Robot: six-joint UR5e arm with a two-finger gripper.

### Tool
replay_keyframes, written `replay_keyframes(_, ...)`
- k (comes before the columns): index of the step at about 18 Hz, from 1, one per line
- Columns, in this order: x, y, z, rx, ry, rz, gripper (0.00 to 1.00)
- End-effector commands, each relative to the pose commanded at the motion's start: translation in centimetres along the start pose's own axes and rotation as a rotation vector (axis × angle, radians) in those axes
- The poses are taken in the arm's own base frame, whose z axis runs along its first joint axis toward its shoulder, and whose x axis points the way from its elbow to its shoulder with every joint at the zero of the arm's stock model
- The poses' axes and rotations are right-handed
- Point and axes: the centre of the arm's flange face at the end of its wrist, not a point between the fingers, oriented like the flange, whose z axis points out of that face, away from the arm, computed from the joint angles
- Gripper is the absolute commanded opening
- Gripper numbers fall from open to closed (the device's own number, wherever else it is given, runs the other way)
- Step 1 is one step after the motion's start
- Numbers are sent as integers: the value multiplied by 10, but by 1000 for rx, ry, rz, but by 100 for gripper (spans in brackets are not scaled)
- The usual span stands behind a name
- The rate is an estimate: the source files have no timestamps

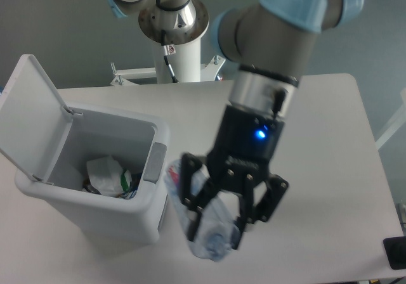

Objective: Place the trash in the trash can
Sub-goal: 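Lift the bottle and carry it into the grey bin, then open the gripper to drop the bottle into the bin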

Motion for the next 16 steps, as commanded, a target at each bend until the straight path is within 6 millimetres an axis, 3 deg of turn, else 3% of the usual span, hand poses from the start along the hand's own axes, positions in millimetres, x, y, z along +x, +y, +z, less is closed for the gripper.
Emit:
replay_keyframes(5,32,14,18,-34,42,10,46)
replay_keyframes(8,54,38,25,-72,68,35,50)
replay_keyframes(9,57,46,25,-80,70,60,59)
replay_keyframes(11,57,57,25,-88,73,78,100)
replay_keyframes(16,55,67,28,-103,74,67,100)
